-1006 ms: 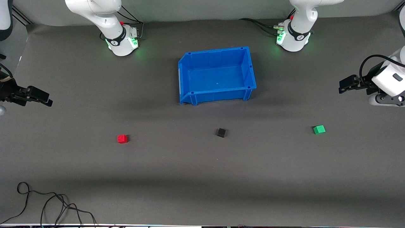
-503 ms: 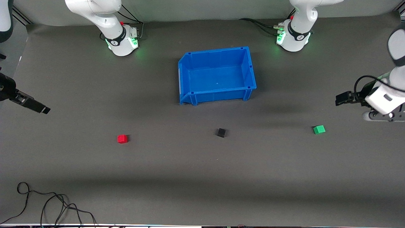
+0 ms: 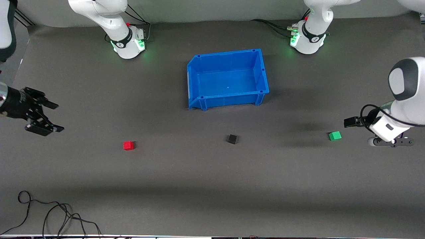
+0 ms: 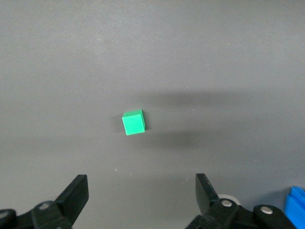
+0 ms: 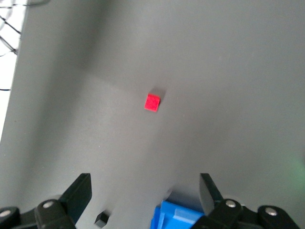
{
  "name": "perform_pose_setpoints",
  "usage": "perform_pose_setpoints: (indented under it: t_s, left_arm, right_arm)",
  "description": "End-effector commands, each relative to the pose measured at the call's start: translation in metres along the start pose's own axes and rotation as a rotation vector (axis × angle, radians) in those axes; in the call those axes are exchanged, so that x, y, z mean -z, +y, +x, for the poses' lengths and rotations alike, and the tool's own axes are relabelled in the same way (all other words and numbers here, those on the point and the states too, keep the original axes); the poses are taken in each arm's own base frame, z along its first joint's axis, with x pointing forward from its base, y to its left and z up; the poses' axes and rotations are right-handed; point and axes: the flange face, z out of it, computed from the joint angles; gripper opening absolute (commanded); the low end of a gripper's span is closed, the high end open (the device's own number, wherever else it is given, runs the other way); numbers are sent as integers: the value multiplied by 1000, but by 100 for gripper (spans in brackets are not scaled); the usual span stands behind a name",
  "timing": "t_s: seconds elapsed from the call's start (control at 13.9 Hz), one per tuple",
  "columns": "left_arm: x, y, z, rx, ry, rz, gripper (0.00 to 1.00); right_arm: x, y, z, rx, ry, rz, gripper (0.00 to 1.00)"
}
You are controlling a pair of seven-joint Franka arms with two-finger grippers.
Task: Attach green and red cubes to black cube
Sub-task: 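Reach the right gripper to the red cube while the left gripper reaches green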
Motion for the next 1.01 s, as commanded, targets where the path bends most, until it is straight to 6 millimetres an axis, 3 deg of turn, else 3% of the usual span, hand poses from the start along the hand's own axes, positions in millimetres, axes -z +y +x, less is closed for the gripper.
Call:
perform_pose_setpoints:
  t_s: [0.0, 0.14, 0.43, 0.93]
  left_arm:
    - [-29, -8, 0, -10, 31, 14, 100]
    - [-53, -16, 3, 2, 32, 11, 100]
    - [-99, -31, 11, 23, 25, 6, 100]
    - [-181, -33, 13, 28, -7, -3, 100]
  right_arm:
    - [-43, -2, 29, -106, -130, -12, 100]
    - [-80, -2, 54, -174, -217, -25, 100]
    - [-149, 4, 77, -275, -240, 18, 100]
    - [-278, 13, 76, -336, -184, 97, 100]
